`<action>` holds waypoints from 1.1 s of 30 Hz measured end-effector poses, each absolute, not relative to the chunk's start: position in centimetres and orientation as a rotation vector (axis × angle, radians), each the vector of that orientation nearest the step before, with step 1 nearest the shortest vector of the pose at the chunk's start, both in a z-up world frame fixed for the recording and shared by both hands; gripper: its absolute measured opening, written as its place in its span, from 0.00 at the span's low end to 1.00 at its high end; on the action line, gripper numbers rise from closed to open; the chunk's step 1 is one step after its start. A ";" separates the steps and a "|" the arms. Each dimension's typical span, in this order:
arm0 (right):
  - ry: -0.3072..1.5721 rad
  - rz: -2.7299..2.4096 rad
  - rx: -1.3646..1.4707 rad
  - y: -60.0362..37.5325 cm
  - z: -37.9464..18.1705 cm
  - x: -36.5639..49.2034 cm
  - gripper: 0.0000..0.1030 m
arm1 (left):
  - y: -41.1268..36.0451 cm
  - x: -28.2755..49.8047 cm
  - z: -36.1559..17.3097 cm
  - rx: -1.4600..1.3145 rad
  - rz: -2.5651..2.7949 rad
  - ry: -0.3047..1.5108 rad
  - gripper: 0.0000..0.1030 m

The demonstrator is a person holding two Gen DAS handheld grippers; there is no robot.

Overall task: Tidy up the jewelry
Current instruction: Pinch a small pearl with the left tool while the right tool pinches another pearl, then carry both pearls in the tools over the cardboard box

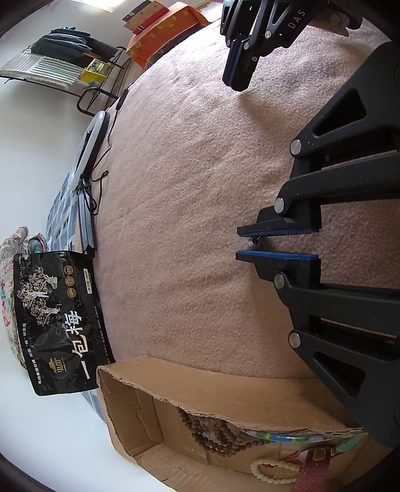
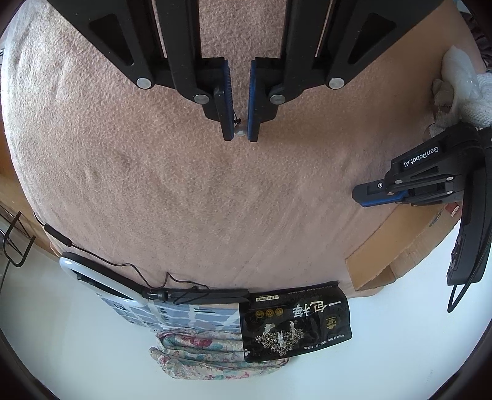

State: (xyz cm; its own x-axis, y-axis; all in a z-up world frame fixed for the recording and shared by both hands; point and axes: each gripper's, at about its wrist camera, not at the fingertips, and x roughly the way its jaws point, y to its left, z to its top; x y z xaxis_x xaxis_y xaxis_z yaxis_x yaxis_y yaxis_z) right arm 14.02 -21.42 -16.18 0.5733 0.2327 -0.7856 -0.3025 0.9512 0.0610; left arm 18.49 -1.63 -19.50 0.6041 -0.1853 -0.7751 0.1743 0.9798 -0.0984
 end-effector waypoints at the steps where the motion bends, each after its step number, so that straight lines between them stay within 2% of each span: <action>1: 0.906 0.313 -0.079 -21.6 -15.9 14.0 0.06 | -1.6 18.4 -19.3 -0.015 -0.211 0.896 0.06; 18: 0.841 0.291 -0.029 -22.7 -10.5 13.0 0.06 | -0.3 16.2 -13.5 -0.051 -0.216 0.812 0.06; 33: 0.757 0.375 -0.042 -16.9 -4.9 13.7 0.06 | 5.2 15.2 -8.2 -0.060 -0.148 0.737 0.06</action>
